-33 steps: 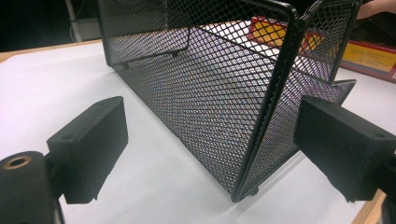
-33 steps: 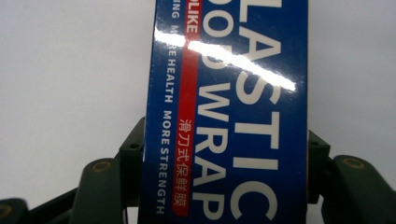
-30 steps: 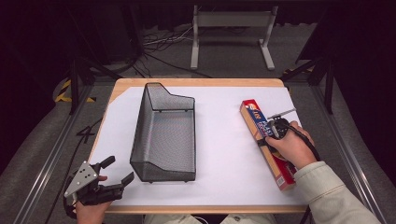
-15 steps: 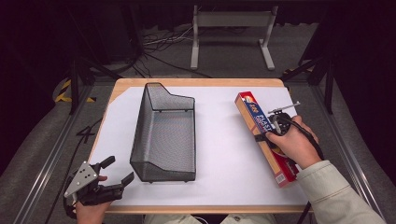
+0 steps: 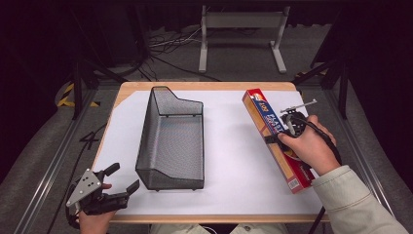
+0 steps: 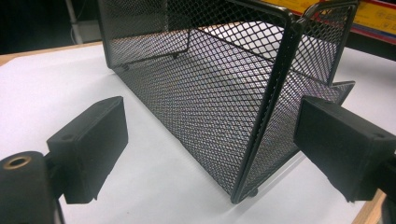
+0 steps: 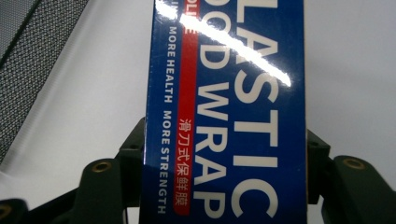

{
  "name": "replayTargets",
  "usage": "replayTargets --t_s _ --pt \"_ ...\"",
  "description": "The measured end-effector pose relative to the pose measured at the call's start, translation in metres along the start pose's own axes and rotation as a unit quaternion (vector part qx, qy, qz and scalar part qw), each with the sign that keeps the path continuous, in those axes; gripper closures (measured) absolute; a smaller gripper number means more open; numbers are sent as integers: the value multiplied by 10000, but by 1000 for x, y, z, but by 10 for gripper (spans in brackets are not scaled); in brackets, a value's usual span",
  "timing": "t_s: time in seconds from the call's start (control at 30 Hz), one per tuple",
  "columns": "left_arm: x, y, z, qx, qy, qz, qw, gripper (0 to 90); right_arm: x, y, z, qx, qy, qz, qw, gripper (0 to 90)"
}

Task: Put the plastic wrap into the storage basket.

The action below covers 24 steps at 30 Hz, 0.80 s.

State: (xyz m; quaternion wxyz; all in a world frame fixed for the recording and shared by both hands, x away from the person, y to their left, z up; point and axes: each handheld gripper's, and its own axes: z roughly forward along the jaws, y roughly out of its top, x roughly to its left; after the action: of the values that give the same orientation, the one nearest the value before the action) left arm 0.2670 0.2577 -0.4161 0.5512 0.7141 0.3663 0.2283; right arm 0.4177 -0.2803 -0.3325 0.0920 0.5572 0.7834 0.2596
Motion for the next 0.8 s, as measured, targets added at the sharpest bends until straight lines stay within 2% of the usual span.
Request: replayTargets --t_s 0.13,0.47,0.73,0.8 --pt "1 0 -4 -133 79 -11 9999 88 6 3 -6 -53 27 -39 10000 396" --pt "0 0 -4 -151 74 14 9999 79 21 11 -14 -75 145 -146 9998 396" --pt "0 0 -4 -126 61 42 9999 79 53 23 -14 -52 398 -449 9982 395" --pt "0 0 -4 -127 55 49 9999 79 56 24 -13 -42 422 -468 9980 395"
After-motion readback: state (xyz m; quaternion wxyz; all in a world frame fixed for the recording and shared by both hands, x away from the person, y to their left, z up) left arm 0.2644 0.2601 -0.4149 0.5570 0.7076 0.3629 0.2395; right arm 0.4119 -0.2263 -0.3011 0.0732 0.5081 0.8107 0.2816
